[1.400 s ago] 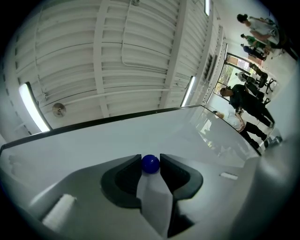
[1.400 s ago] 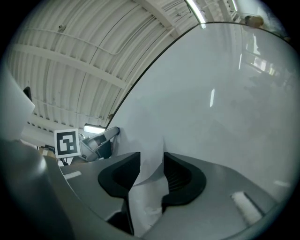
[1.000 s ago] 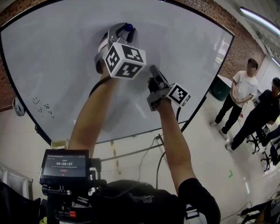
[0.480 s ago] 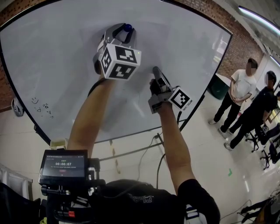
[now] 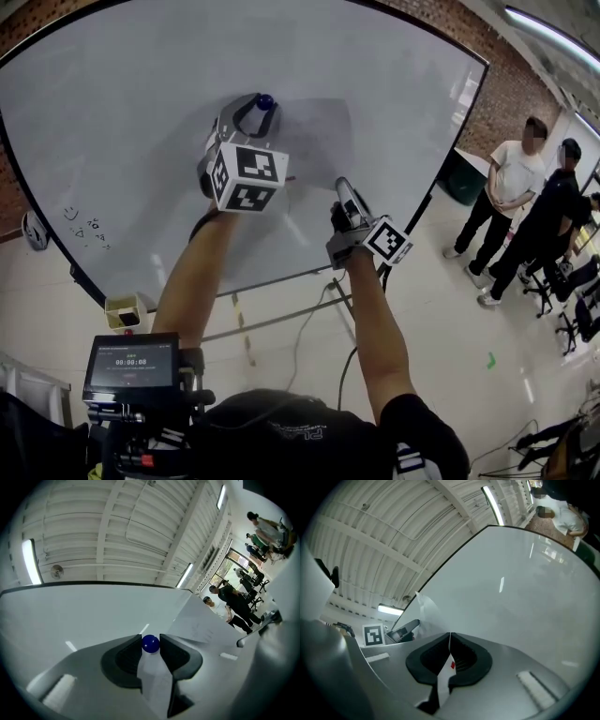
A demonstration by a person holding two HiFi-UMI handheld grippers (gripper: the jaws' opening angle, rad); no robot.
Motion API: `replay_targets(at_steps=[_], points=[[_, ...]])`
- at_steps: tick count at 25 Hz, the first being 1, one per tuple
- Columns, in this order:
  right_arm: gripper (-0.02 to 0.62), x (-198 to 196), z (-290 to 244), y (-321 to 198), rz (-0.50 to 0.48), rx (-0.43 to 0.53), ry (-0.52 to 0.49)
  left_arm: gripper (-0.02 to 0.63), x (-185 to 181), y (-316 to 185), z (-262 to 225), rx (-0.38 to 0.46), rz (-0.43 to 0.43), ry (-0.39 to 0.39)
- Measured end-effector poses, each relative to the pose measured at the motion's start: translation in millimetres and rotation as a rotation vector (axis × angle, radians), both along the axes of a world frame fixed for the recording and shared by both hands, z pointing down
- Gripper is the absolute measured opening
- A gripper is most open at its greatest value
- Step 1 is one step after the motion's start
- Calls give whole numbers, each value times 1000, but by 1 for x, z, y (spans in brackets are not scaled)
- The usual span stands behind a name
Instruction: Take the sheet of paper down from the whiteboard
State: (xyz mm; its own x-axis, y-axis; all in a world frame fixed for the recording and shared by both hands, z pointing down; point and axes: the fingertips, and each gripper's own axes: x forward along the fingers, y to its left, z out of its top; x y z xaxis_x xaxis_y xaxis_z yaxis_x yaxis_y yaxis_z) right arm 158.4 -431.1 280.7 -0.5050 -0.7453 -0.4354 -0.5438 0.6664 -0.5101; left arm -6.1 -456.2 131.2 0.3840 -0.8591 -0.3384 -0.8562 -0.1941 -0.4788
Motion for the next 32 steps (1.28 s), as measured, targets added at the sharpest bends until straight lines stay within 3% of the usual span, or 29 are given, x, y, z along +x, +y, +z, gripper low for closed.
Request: replay_targets(at_steps=[5, 10, 15, 20, 24, 32], points=[[12, 30, 49, 14, 93, -78, 38, 121, 2, 3, 48, -80, 34, 22], [14, 70, 70, 70, 315, -96, 247, 121, 28, 40, 83, -153, 101, 110], [14, 75, 93, 104, 473, -118, 437, 121, 42, 49, 139, -252, 173, 151], [14, 96, 117, 151, 548, -146, 543, 121, 75, 83, 189, -353, 230, 182], [14, 127, 126, 196, 593, -164, 591, 121, 113, 125, 212, -379, 279, 222], [14, 118, 137, 213, 677, -179, 630, 121, 115, 147, 247, -404, 282, 207]])
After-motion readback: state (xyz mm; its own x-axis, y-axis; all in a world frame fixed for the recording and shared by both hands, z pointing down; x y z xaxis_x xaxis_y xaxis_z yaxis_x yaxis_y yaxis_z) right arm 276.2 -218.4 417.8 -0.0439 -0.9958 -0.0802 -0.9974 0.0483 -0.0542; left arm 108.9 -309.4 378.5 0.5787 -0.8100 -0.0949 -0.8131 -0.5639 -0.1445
